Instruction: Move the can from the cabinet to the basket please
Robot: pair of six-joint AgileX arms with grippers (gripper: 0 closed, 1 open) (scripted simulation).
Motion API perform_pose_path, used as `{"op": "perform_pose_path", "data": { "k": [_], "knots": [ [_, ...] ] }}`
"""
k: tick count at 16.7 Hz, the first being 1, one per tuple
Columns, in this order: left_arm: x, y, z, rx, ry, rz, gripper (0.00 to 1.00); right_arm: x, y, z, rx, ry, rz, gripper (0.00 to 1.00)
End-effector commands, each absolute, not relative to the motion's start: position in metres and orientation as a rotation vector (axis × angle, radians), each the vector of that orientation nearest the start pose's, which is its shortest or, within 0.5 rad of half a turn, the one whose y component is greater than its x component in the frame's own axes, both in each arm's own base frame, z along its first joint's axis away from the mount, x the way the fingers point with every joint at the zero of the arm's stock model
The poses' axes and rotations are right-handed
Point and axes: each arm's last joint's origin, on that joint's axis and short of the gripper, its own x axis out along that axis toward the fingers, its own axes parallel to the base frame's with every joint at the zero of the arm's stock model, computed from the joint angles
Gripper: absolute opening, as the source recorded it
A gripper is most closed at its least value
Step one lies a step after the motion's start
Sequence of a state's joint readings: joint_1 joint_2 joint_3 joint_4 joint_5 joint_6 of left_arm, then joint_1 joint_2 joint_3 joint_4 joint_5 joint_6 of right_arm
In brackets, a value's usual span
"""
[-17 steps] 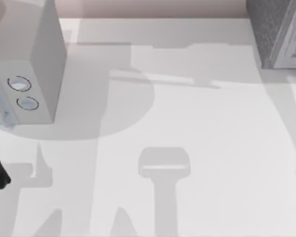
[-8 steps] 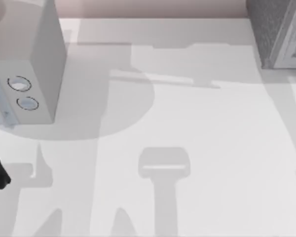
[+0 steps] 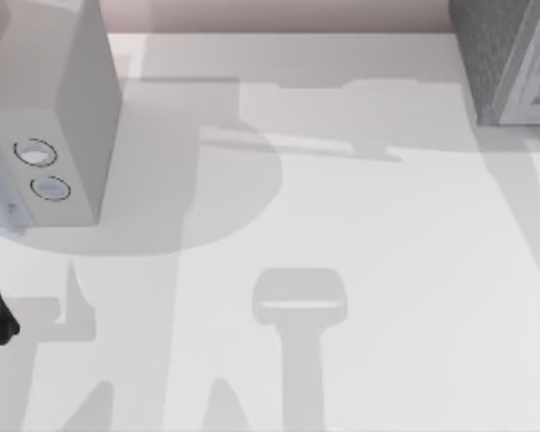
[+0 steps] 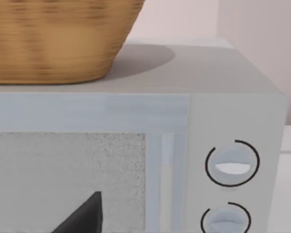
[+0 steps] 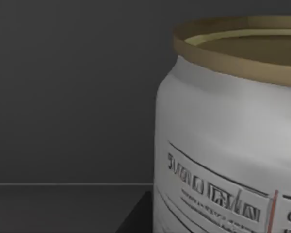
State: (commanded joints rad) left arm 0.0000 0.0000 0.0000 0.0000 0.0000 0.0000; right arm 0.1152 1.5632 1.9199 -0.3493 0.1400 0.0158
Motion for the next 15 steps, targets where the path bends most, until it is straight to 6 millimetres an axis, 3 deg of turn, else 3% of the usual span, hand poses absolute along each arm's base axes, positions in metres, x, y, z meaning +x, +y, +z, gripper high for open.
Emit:
{"op": "perform_pose_path", "data": {
  "k": [4, 6, 12, 15],
  "knots": [
    [0.106, -0.001, 0.16, 0.0, 0.0, 0.0, 1.0, 0.327, 0.041, 0.508, 0.002, -0.012, -0.007, 0.0],
    [0.106, -0.001, 0.16, 0.0, 0.0, 0.0, 1.0, 0.31, 0.045, 0.521, 0.006, -0.029, -0.002, 0.0],
    [0.106, -0.001, 0.16, 0.0, 0.0, 0.0, 1.0, 0.194, 0.048, 0.562, 0.005, -0.018, -0.005, 0.0],
    [0.106, -0.001, 0.16, 0.0, 0.0, 0.0, 1.0, 0.153, 0.043, 0.567, 0.003, -0.013, -0.008, 0.0]
  ]
}}
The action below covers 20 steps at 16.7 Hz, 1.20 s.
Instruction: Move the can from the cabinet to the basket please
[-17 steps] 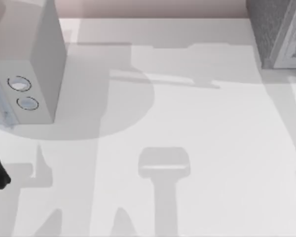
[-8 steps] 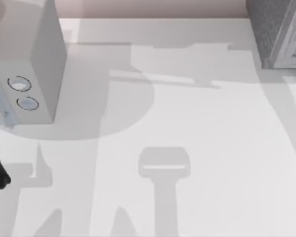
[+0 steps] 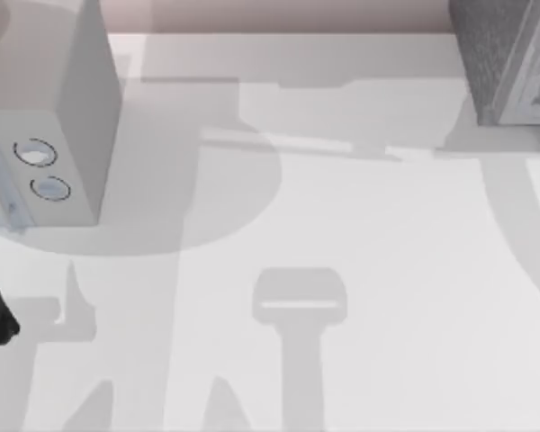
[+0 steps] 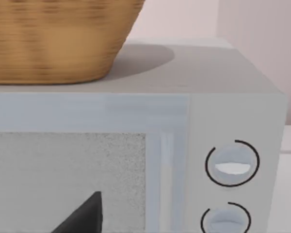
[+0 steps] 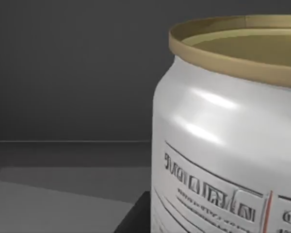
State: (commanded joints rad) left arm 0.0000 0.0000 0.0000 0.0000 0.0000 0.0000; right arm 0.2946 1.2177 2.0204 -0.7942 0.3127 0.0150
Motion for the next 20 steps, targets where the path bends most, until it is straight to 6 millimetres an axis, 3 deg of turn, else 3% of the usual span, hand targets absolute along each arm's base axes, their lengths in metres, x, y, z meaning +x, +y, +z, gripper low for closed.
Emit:
{"op": "perform_pose_path", "data": {
  "k": [7, 11, 15, 20],
  "knots": [
    [0.106, -0.001, 0.16, 0.0, 0.0, 0.0, 1.0, 0.151, 0.042, 0.564, 0.001, -0.001, -0.01, 0.0],
    [0.106, -0.001, 0.16, 0.0, 0.0, 0.0, 1.0, 0.147, 0.038, 0.545, -0.007, 0.018, -0.007, 0.0],
    [0.106, -0.001, 0.16, 0.0, 0.0, 0.0, 1.0, 0.136, 0.029, 0.498, -0.012, 0.039, 0.0, 0.0],
    [0.106, -0.001, 0.16, 0.0, 0.0, 0.0, 1.0, 0.116, 0.016, 0.394, -0.006, 0.042, 0.004, 0.0]
  ]
}}
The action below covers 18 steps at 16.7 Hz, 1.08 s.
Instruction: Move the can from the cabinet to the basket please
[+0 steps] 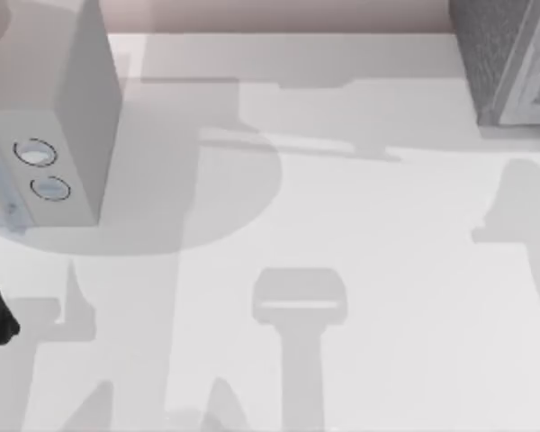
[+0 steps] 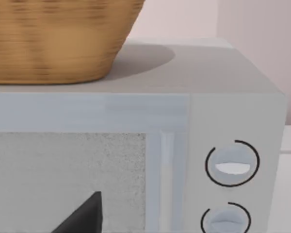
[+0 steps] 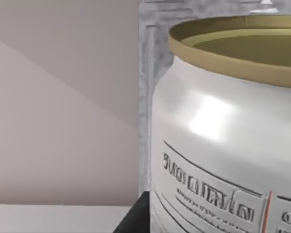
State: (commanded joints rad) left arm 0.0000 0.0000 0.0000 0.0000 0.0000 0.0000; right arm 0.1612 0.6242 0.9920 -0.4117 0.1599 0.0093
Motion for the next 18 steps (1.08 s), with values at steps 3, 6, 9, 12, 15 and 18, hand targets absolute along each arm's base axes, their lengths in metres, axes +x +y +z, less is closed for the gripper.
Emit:
{"op": "perform_pose_path", "data": {
  "k": [3, 6, 9, 12, 15, 18],
  "knots": [
    [0.106, -0.001, 0.16, 0.0, 0.0, 0.0, 1.0, 0.107, 0.009, 0.319, -0.001, 0.033, 0.004, 0.0],
    [0.106, -0.001, 0.16, 0.0, 0.0, 0.0, 1.0, 0.104, 0.005, 0.248, 0.002, 0.025, 0.002, 0.0],
    [0.106, -0.001, 0.16, 0.0, 0.0, 0.0, 1.0, 0.104, 0.001, 0.196, 0.002, 0.013, 0.001, 0.0],
    [0.106, -0.001, 0.16, 0.0, 0.0, 0.0, 1.0, 0.105, -0.001, 0.167, 0.001, 0.003, 0.0, 0.0],
    [0.106, -0.001, 0.16, 0.0, 0.0, 0.0, 1.0, 0.106, -0.001, 0.16, 0.0, 0.0, 0.0, 0.0],
    [0.106, -0.001, 0.16, 0.0, 0.0, 0.0, 1.0, 0.106, -0.001, 0.157, 0.002, 0.016, 0.002, 0.0]
  ]
}}
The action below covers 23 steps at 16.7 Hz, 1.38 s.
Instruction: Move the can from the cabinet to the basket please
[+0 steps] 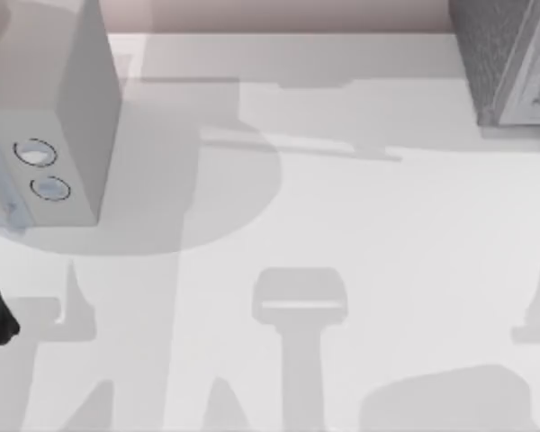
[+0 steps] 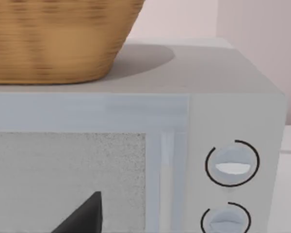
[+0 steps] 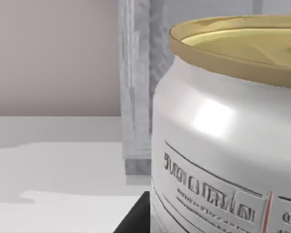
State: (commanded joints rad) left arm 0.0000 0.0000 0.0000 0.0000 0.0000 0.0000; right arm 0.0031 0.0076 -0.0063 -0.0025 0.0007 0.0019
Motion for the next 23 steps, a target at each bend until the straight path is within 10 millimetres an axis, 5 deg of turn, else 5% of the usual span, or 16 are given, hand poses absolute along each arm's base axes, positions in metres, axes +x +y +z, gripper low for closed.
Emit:
{"op": "perform_pose_path", "data": {
  "k": [9, 15, 23],
  "knots": [
    [0.106, -0.001, 0.16, 0.0, 0.0, 0.0, 1.0, 0.123, 0.011, 0.185, 0.01, 0.048, 0.032, 0.0],
    [0.106, -0.001, 0.16, 0.0, 0.0, 0.0, 1.0, 0.157, 0.035, 0.215, 0.007, 0.069, 0.064, 0.0],
    [0.106, -0.001, 0.16, 0.0, 0.0, 0.0, 1.0, 0.208, 0.085, 0.226, -0.011, 0.099, 0.081, 0.0]
  ]
}}
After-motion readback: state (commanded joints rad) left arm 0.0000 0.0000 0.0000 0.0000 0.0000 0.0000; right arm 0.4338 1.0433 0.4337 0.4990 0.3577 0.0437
